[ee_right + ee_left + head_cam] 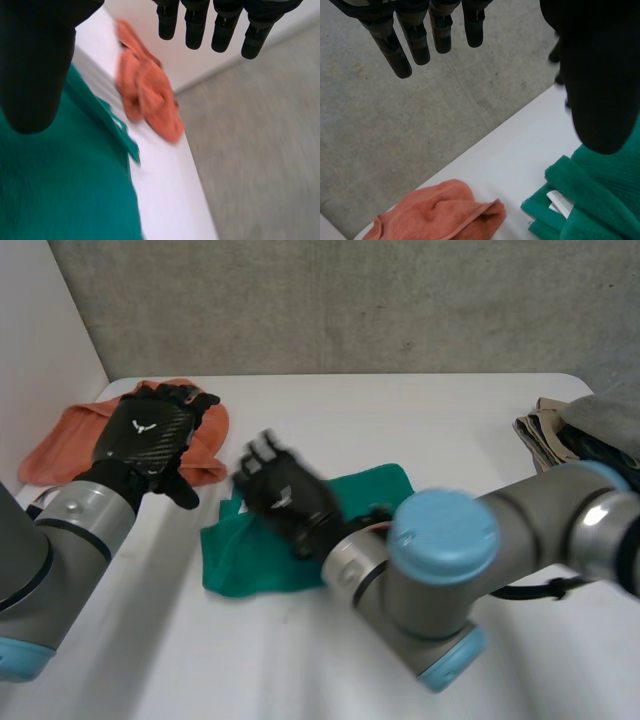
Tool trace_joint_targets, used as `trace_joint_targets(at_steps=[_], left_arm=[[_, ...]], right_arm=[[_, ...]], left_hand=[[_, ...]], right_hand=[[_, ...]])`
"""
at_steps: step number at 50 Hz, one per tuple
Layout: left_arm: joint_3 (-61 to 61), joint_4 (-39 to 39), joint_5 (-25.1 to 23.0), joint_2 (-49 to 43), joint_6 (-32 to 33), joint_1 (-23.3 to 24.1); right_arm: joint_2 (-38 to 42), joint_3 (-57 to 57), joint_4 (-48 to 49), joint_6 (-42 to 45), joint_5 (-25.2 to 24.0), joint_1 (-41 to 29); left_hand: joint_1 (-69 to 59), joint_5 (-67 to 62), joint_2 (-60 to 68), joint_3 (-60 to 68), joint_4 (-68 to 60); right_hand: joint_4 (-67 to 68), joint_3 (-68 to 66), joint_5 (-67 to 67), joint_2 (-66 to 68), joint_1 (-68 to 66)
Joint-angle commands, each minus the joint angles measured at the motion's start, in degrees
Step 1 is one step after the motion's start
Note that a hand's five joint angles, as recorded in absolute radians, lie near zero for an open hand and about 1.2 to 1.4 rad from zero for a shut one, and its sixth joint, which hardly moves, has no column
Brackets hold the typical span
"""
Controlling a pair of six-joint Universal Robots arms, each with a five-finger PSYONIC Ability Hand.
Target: Fold the laundry.
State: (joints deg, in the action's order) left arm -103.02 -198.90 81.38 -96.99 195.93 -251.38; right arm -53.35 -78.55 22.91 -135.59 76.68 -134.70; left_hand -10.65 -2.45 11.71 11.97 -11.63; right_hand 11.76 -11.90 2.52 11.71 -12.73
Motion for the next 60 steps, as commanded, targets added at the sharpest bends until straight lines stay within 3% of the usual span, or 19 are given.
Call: trace_joint_targets(at_steps=[1, 5, 10, 13, 16, 19, 23, 28, 38, 41, 42, 43, 46, 49, 55, 60], left_arm=[[3.09, -0.08, 2.64, -2.67, -0.55, 2.56], [4.32, -0.08, 3.70, -4.60, -0.38, 4.41], [6.34, 0.18, 3.70, -7.15, -0.38, 6.69], [6.96, 0.36, 3.88, -8.21, -0.29, 7.48], [7.22, 0.36, 3.97, -9.09, -0.03, 8.10], [6.87, 0.36, 4.23, -9.09, 0.24, 8.10], [5.73, 0.80, 4.76, -8.22, 0.33, 7.23], [4.33, 0.80, 4.84, -5.49, -0.02, 5.29], [0.46, 1.06, 8.35, -0.22, -0.99, 0.55], [0.19, 1.24, 9.68, 0.05, -1.52, -0.07], [0.28, 1.50, 10.29, 0.14, -1.95, -0.25], [0.37, 1.76, 10.38, 0.05, -2.13, -0.16], [1.51, 2.73, 10.29, -0.56, -2.75, 0.10], [3.96, 3.95, 10.47, -2.23, -3.36, 0.80], [10.47, 7.12, 10.29, -6.01, -5.91, 4.84], [17.93, 11.07, 8.54, -11.98, -8.63, 9.76]], right_arm=[[-3.51, -3.37, -12.08, -16.10, 6.11, 10.15], [-3.34, -3.81, -18.85, -19.00, 6.64, 14.89], [-0.88, -4.16, -19.92, -23.22, 5.59, 19.38], [1.23, -4.07, -18.17, -24.89, 5.67, 20.70], [2.64, -4.16, -14.22, -24.72, 6.11, 21.67], [1.33, -5.21, -9.04, -24.46, 9.18, 22.11], [-5.26, -6.88, -3.23, -21.83, 13.49, 20.01], [-6.86, -4.96, -1.64, -18.57, 11.48, 13.42], [3.76, 3.91, -5.42, -14.70, -0.03, -2.57], [7.11, 6.55, -6.20, -13.91, 0.57, -4.34], [9.12, 9.00, -8.04, -13.91, 3.97, -4.78], [9.84, 10.16, -9.36, -14.08, 6.35, -4.87], [9.68, 14.19, -14.62, -16.44, 16.00, -4.35], [7.57, 15.09, -17.19, -20.05, 17.98, -2.86], [-1.66, 12.19, -20.00, -31.91, 8.76, 5.14], [-0.53, 14.11, -24.48, -39.65, 4.80, 9.71]], left_hand=[[0.65, 2.45, -1.71, -1.97, 1.63], [0.65, 2.45, -1.71, -1.97, 1.63], [0.65, 2.45, -1.71, -1.97, 1.63], [0.65, 2.45, -1.71, -1.97, 1.63], [0.65, 2.45, -1.71, -1.97, 1.63], [0.65, 2.45, -1.71, -1.97, 1.63], [0.65, 2.45, -1.71, -1.97, 1.63], [0.65, 2.45, -1.71, -1.97, 1.63], [0.65, 2.45, -1.71, -1.97, 1.63], [0.65, 2.45, -1.71, -1.97, 1.63], [0.65, 2.45, -1.71, -1.97, 1.63], [0.65, 2.45, -1.71, -1.97, 1.63], [0.65, 2.45, -1.71, -1.97, 1.63], [0.65, 2.45, -1.71, -1.97, 1.63], [0.65, 2.45, -1.71, -1.97, 1.63], [0.65, 2.45, -1.71, -1.97, 1.63]], right_hand=[[-1.76, 1.90, -2.52, -1.71, 2.73], [-1.76, 1.90, -2.52, -1.71, 2.73], [1.59, -1.44, 0.83, 1.64, -0.61], [17.53, -17.39, 16.78, 17.59, -16.56], [68.10, -67.96, 67.35, 68.16, -67.13], [68.24, -68.10, 67.48, 68.29, -67.27], [68.24, -68.10, 67.48, 68.29, -67.27], [68.24, -68.10, 67.48, 68.29, -67.27], [68.24, -68.10, 67.48, 68.29, -67.27], [68.24, -68.10, 67.48, 68.29, -67.27], [68.24, -68.10, 67.48, 68.29, -67.27], [60.39, -60.25, 59.63, 60.45, -59.42], [-1.76, 1.90, -2.52, -1.71, 2.73], [-1.76, 1.90, -2.52, -1.71, 2.73], [-1.76, 1.90, -2.52, -1.71, 2.73], [-1.76, 1.90, -2.52, -1.71, 2.73]])
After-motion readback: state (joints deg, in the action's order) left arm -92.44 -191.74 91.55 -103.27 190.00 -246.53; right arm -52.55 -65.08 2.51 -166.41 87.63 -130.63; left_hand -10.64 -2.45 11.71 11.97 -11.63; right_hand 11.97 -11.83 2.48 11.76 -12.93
